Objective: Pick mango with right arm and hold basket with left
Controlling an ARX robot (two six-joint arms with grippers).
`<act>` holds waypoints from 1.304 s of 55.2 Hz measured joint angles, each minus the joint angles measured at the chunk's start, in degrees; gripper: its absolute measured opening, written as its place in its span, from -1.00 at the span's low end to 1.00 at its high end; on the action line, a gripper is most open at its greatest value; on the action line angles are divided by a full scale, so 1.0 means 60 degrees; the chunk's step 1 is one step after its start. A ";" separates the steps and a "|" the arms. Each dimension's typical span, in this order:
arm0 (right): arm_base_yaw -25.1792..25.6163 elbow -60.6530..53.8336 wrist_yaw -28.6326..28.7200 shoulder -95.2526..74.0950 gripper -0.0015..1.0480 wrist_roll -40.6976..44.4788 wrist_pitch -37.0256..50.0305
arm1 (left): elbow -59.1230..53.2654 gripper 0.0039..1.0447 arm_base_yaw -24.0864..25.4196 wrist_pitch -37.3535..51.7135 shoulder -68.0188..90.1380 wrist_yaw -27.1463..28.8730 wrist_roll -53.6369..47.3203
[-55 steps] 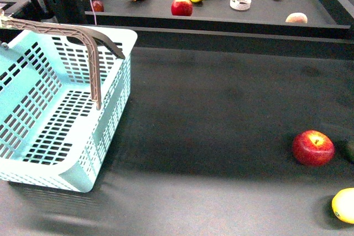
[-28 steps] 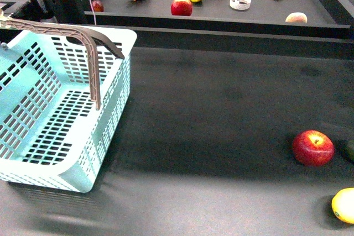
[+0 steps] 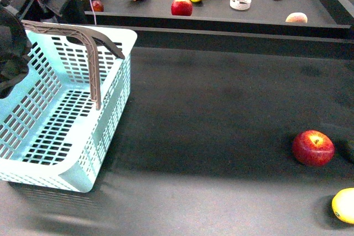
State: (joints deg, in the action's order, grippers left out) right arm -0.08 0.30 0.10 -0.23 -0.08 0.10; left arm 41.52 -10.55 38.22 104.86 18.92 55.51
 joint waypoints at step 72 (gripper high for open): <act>0.0000 0.0000 0.0000 0.0000 0.85 0.0000 0.0000 | 0.3147 -0.77 0.1621 -0.0543 0.2543 -0.1126 0.1446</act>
State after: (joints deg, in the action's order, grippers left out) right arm -0.08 0.30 0.10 -0.23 -0.08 0.10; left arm 60.40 -0.82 34.96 120.11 12.16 64.18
